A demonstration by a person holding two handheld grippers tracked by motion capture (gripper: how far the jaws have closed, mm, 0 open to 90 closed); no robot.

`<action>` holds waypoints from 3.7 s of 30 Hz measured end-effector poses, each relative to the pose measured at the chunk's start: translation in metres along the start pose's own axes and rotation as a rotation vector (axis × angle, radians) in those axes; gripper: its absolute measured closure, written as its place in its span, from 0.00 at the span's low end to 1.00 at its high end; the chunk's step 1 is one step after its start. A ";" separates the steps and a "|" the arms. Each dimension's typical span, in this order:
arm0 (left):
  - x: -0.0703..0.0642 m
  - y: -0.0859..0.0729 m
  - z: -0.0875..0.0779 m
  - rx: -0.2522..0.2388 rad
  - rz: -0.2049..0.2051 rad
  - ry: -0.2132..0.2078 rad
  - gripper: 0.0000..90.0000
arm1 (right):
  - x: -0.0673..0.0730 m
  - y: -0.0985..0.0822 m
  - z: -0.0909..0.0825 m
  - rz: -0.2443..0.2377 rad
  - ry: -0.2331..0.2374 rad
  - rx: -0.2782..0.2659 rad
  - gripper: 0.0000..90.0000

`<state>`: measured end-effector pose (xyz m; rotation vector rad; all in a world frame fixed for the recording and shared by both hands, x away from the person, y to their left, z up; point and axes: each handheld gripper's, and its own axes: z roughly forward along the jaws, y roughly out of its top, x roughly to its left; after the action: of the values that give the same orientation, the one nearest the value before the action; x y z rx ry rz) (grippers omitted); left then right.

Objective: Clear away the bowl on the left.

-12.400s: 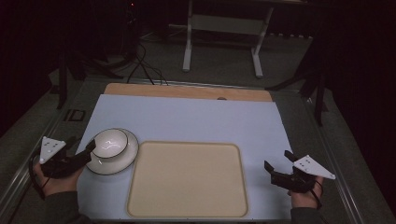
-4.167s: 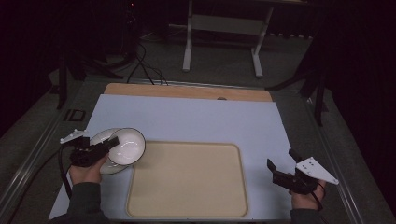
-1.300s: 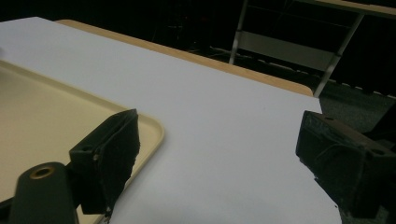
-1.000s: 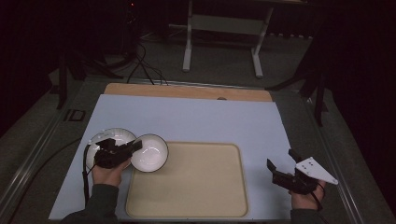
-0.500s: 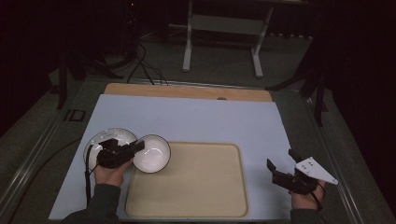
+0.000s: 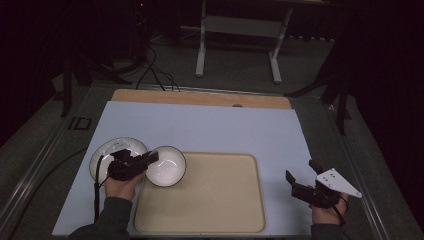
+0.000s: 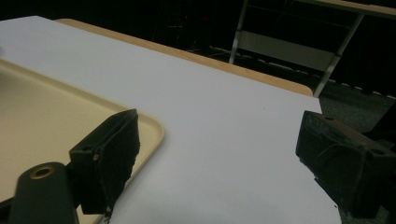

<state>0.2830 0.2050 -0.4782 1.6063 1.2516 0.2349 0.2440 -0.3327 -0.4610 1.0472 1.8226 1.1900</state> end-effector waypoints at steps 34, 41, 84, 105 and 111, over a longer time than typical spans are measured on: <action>-0.011 -0.005 0.019 0.047 0.027 -0.032 0.85 | 0.000 0.000 0.000 -0.001 0.000 0.001 0.15; -0.018 -0.007 0.027 0.062 0.033 -0.046 0.85 | 0.000 0.000 -0.001 0.000 -0.002 0.000 0.15; -0.052 -0.037 0.087 0.206 0.049 -0.047 0.82 | -0.001 -0.001 -0.004 0.006 -0.005 -0.004 0.15; -0.036 -0.014 0.054 0.090 -0.042 -0.014 0.54 | -0.001 -0.001 -0.004 0.008 -0.005 -0.004 0.15; -0.027 -0.004 0.037 0.048 -0.041 -0.002 0.56 | -0.001 -0.001 -0.004 0.009 -0.004 -0.005 0.15</action>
<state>0.2937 0.1609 -0.4861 1.6201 1.2957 0.1783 0.2405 -0.3358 -0.4604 1.0555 1.8129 1.1967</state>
